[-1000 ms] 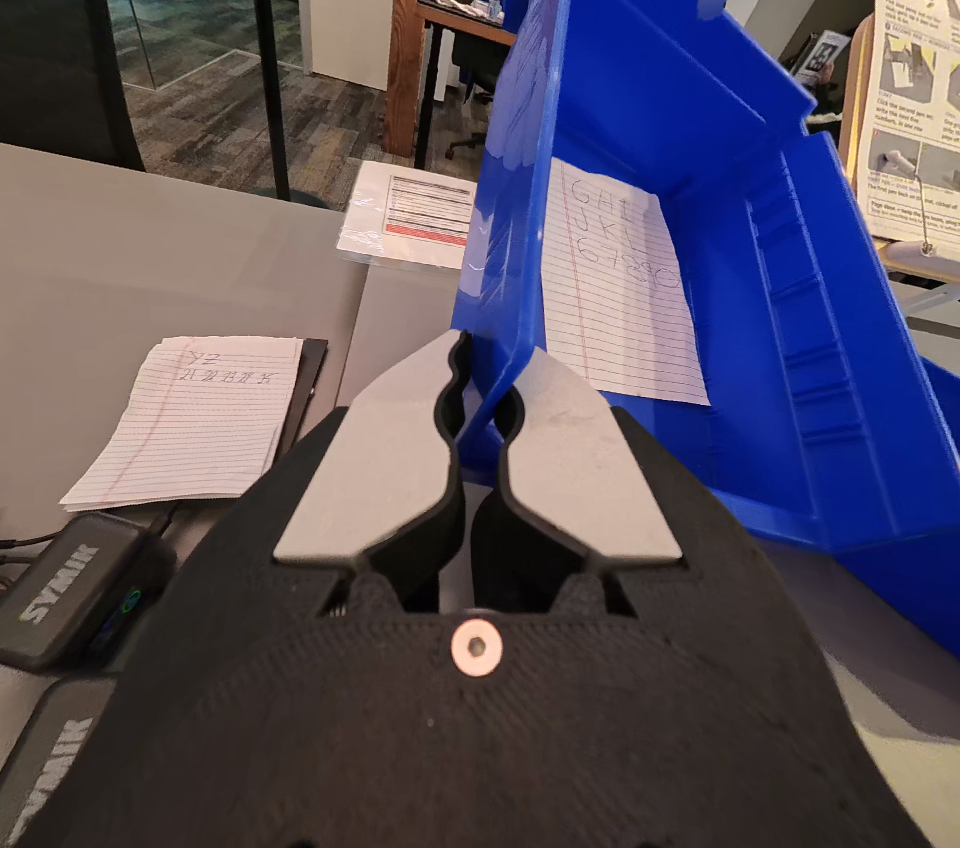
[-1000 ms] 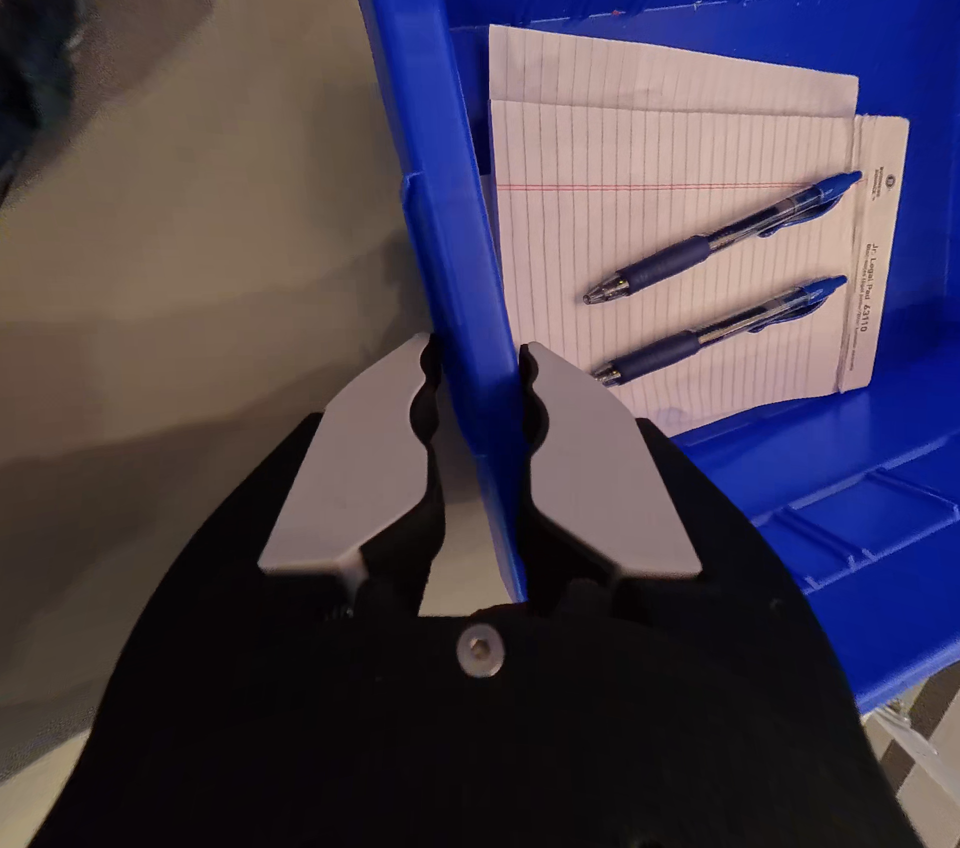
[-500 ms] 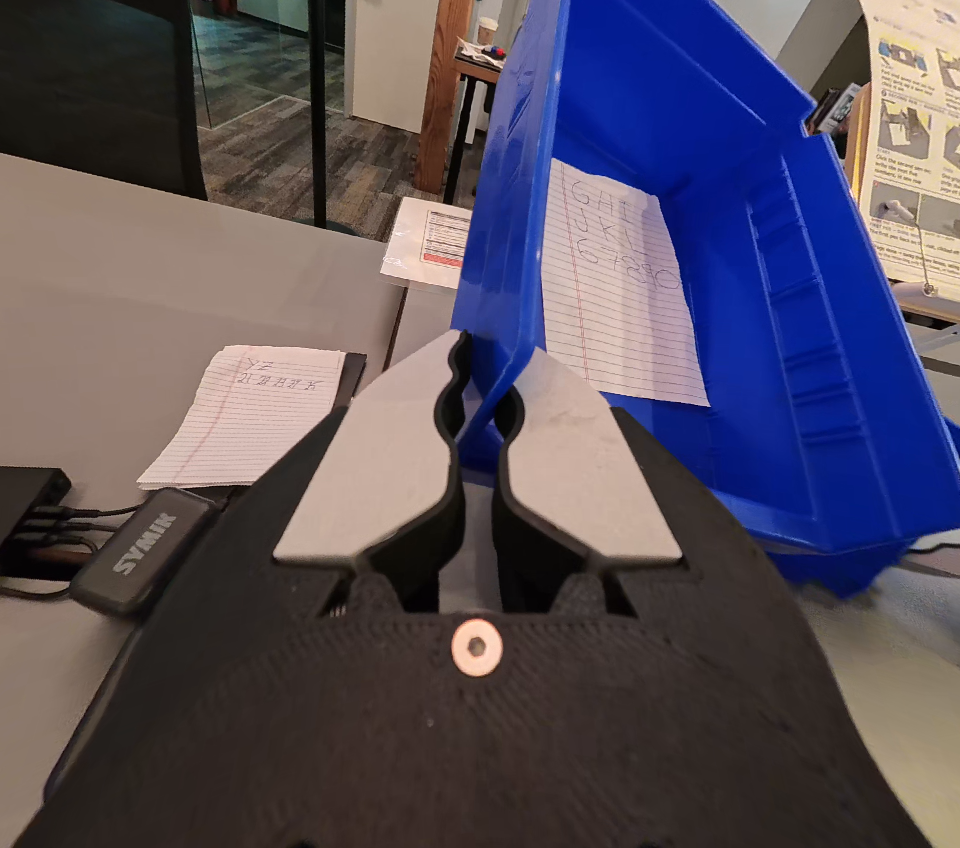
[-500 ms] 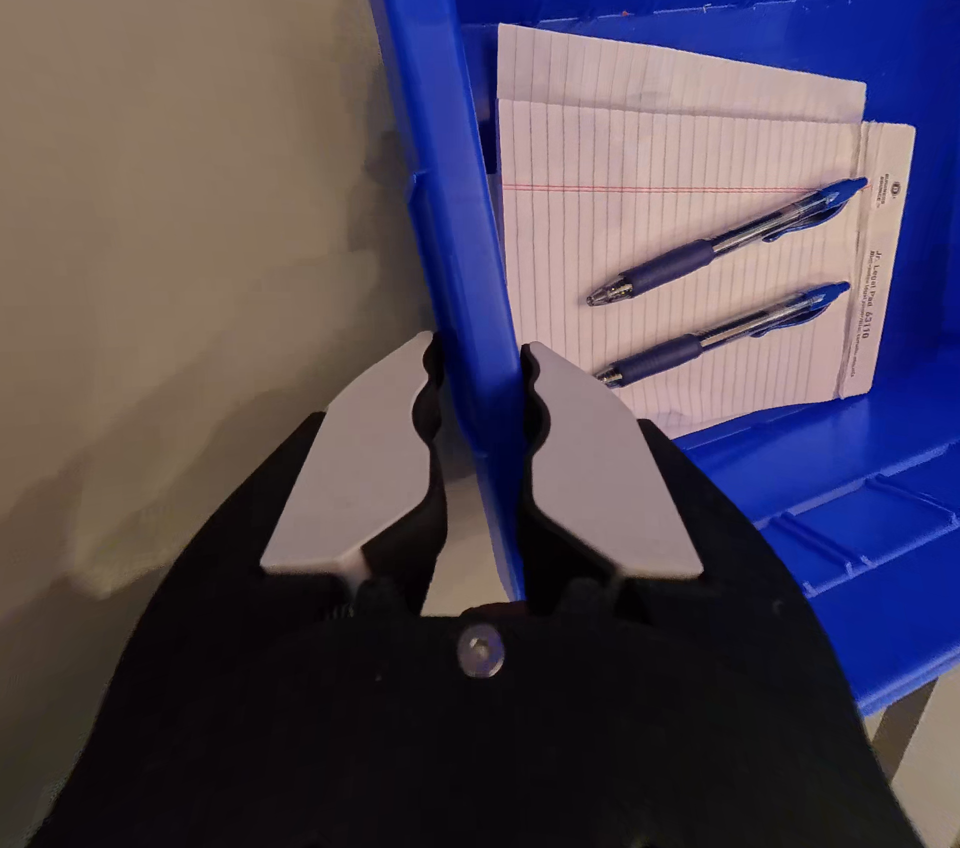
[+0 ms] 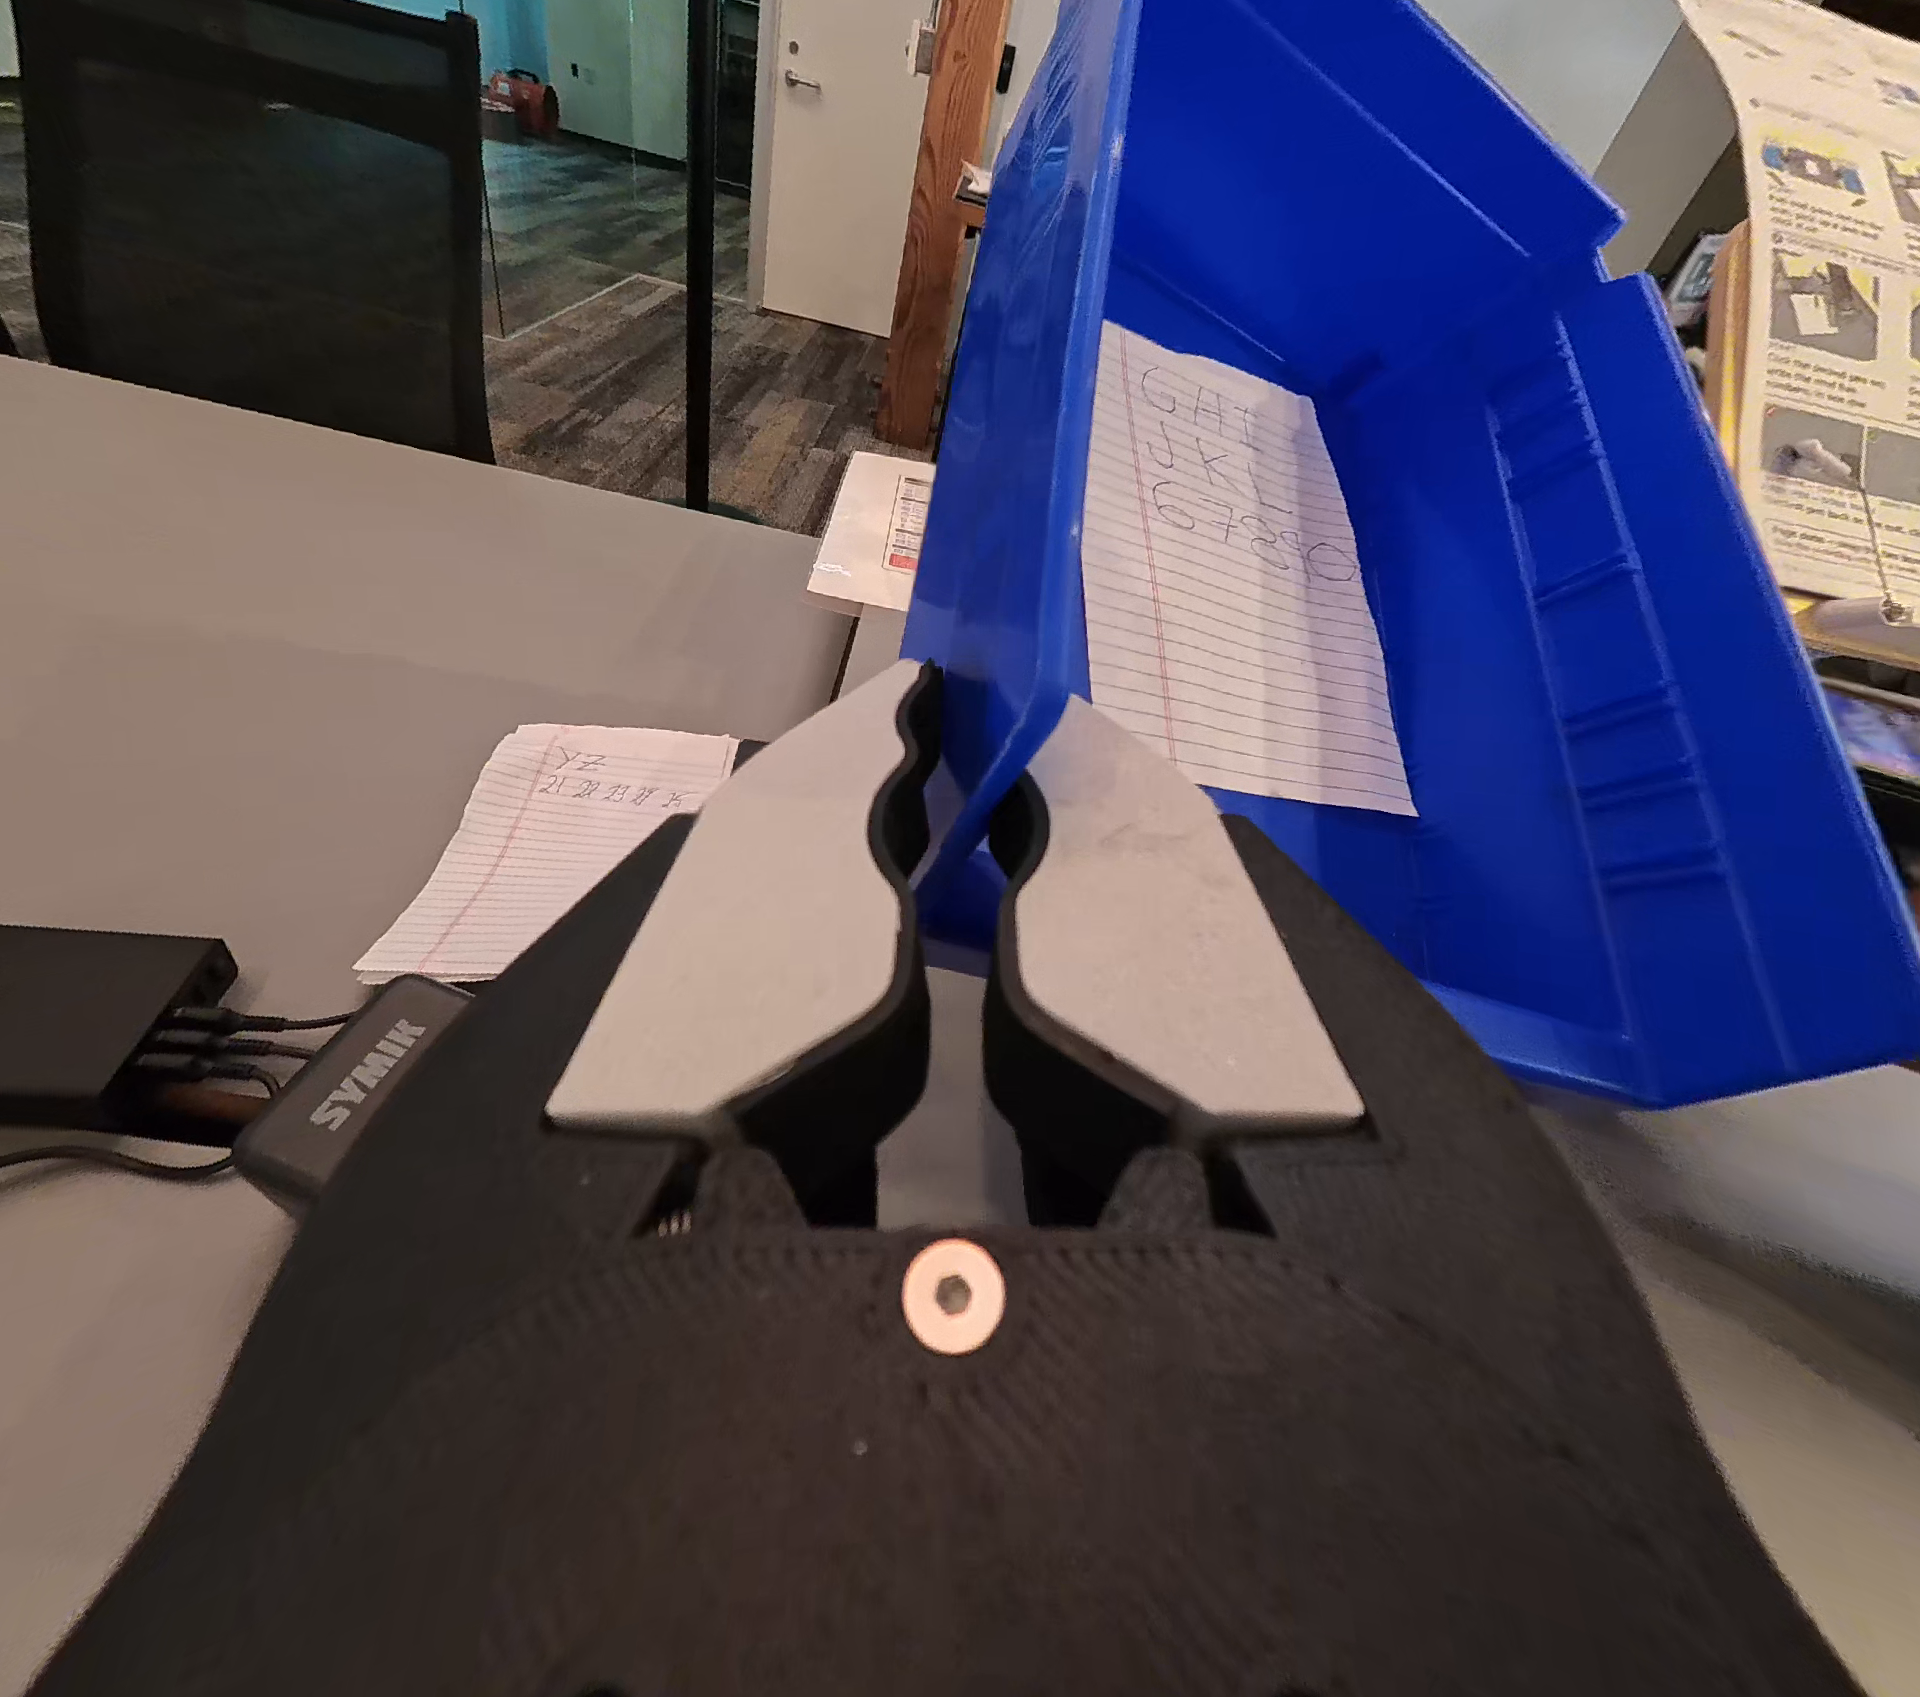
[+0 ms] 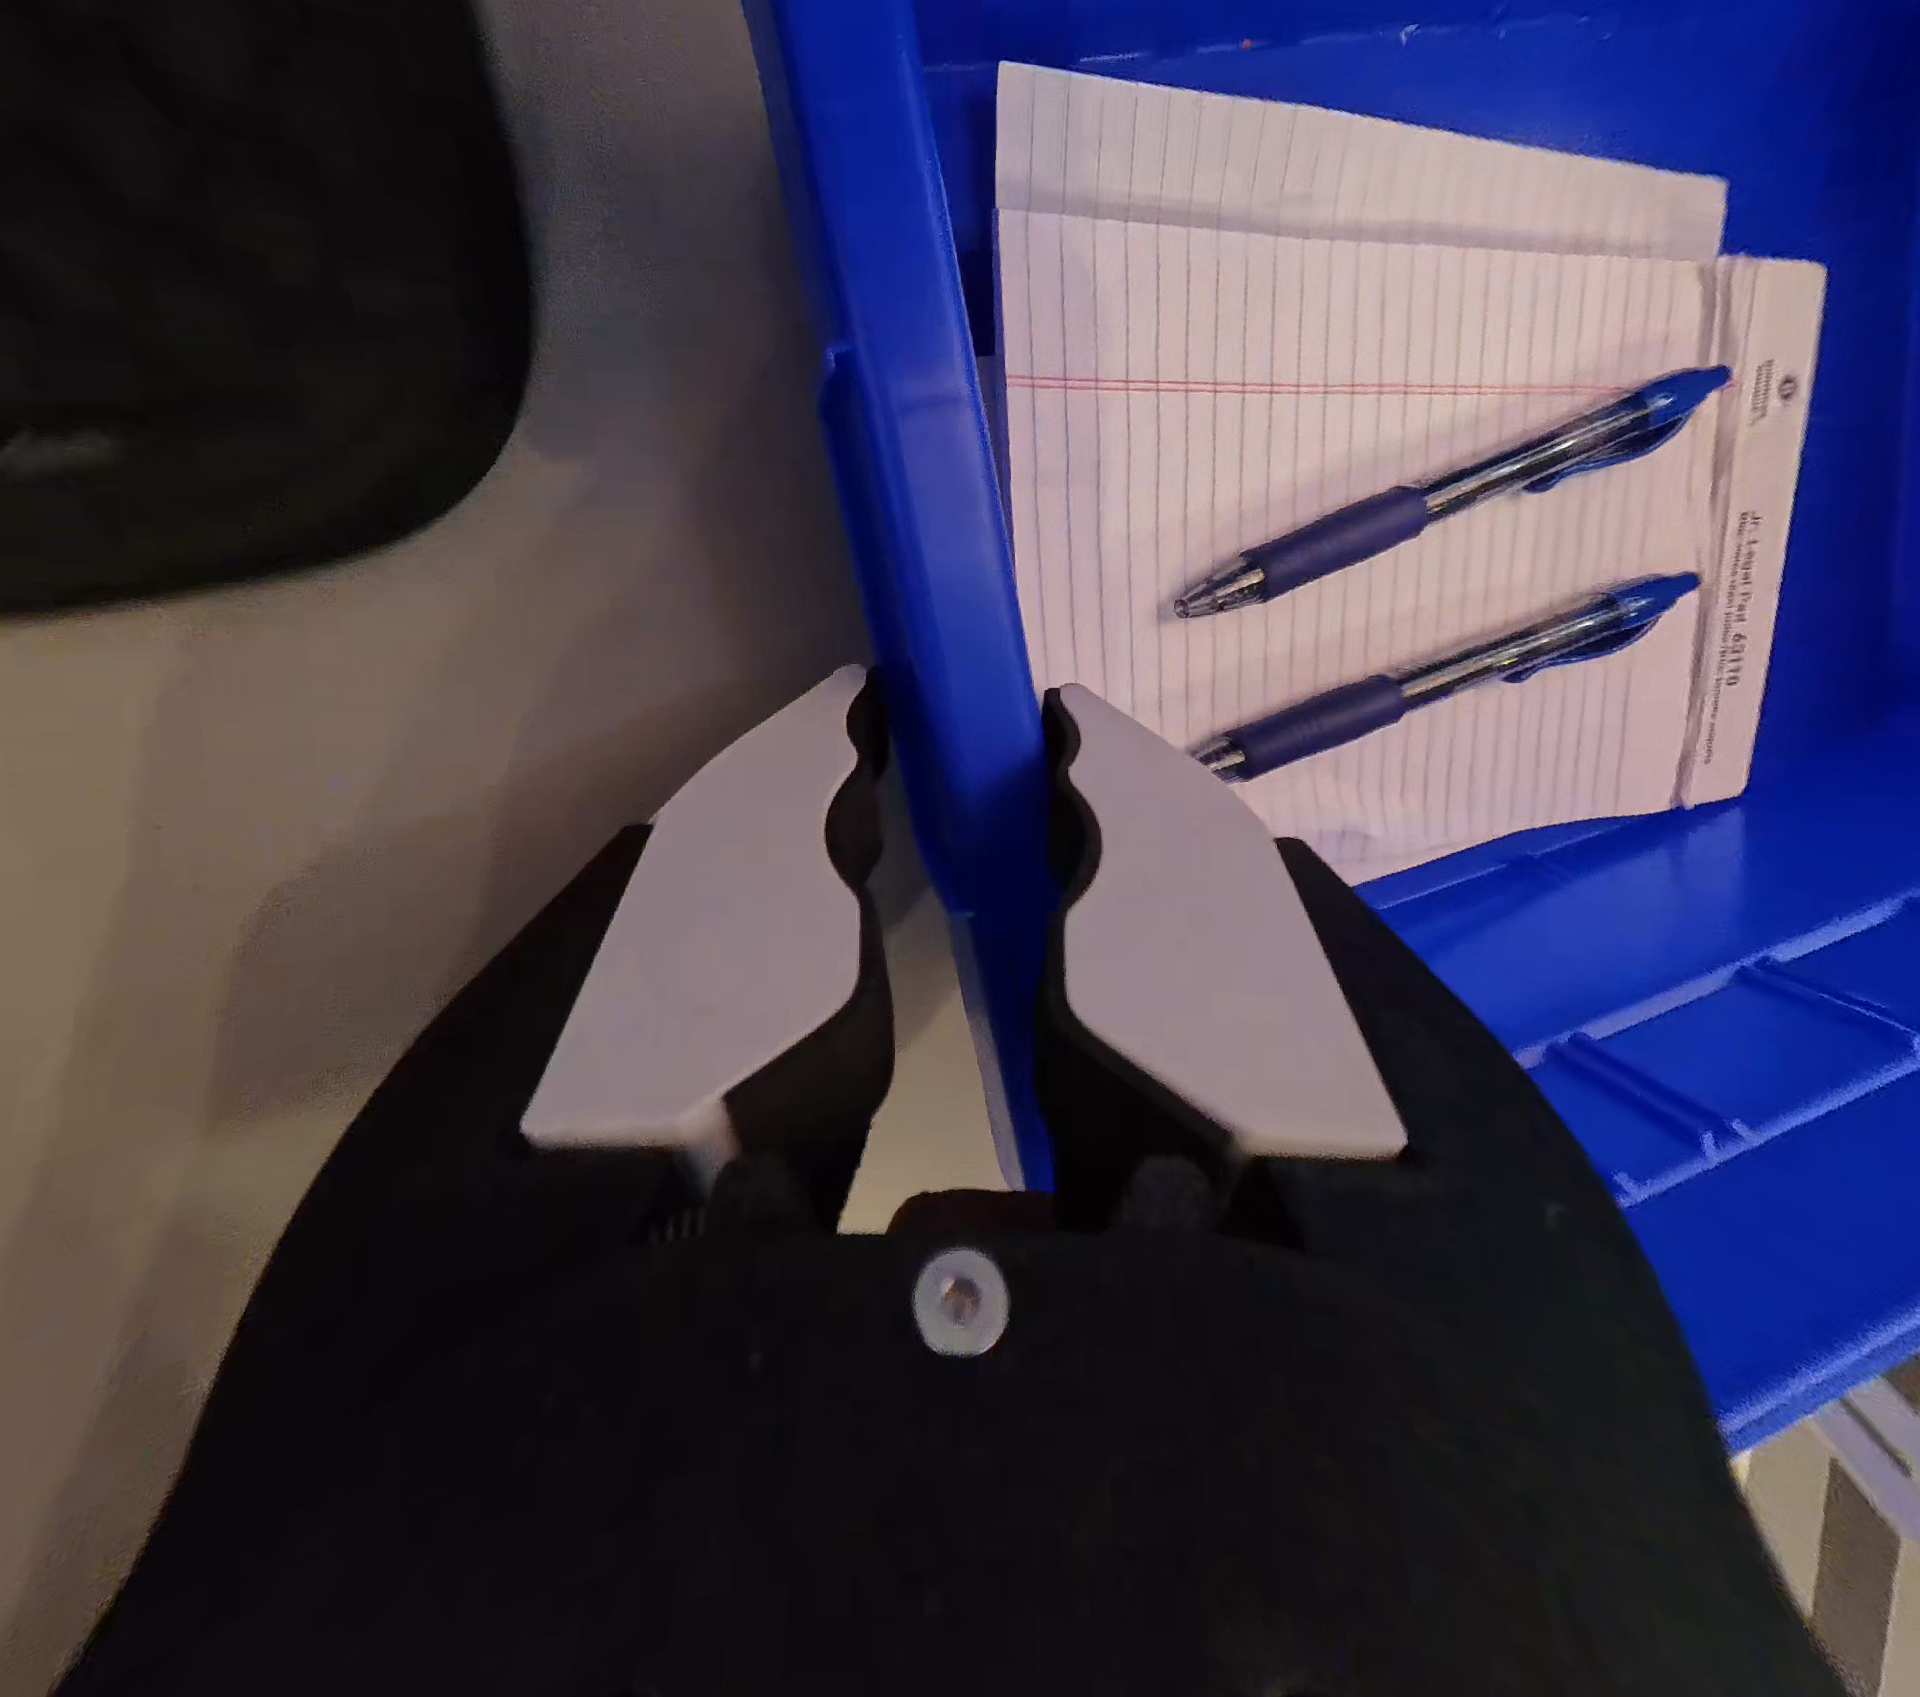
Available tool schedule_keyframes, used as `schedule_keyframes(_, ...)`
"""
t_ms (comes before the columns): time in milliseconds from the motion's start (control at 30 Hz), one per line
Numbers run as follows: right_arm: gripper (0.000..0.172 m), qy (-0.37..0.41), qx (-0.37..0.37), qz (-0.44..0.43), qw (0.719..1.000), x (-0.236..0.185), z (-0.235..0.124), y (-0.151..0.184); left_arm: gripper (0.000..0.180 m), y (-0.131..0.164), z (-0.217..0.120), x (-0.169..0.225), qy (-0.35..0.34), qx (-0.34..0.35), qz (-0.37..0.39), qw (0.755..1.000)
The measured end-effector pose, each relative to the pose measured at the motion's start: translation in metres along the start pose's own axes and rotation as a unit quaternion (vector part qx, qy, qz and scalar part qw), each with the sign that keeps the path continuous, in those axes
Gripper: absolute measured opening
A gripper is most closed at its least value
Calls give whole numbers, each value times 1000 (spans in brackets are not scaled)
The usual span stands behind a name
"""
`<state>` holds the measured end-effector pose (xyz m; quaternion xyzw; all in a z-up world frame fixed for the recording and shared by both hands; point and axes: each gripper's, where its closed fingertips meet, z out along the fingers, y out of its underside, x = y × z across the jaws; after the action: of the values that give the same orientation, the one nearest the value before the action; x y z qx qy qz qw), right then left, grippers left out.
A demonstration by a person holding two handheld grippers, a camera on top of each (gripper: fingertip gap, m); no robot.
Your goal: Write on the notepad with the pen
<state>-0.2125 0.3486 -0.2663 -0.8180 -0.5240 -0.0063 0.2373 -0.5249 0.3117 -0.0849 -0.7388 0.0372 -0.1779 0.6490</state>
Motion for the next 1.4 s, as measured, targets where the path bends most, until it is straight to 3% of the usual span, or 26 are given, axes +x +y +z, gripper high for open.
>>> schedule_keyframes(67, 30, 2, 11, 19, 1000, 9, 5, -10, 7, -4, -3, 2, 1, 7, 0, 1000)
schedule_keyframes(200, 61, -12, 143, 72, 987, 13, -38, -35, 7, -11, -9, 13, 8, 20, 0, 1000)
schedule_keyframes(300, 75, -102, 281, 156, 942, -2, -104, -46, 7, -15, -12, 30, 12, 27, 17, 999)
schedule_keyframes(433, 90, -185, 412, 252, 856, -17, -180, -42, 7, -12, -9, 63, 15, 30, 41, 999)
schedule_keyframes(533, 95, -217, 437, 297, 821, -34, -196, -35, 8, 1, -3, 95, 23, 25, 50, 998)
schedule_keyframes(600, 99, -224, 430, 308, 819, -46, -191, -29, 8, 11, 0, 119, 31, 22, 53, 998)
schedule_keyframes(767, 80, -205, 436, 346, 805, -51, -184, -3, 8, 29, 0, 174, 59, 29, 71, 995)
schedule_keyframes(1033, 58, -113, 393, 396, 823, -37, -177, 66, 16, 64, -9, 247, 120, 28, 72, 990)
schedule_keyframes(1200, 28, -59, 361, 436, 823, -19, -180, 124, 34, 91, -21, 308, 202, 14, 67, 977)
schedule_keyframes(1400, 17, -22, 330, 429, 840, -4, -204, 189, 57, 123, -36, 377, 304, -4, 98, 948)
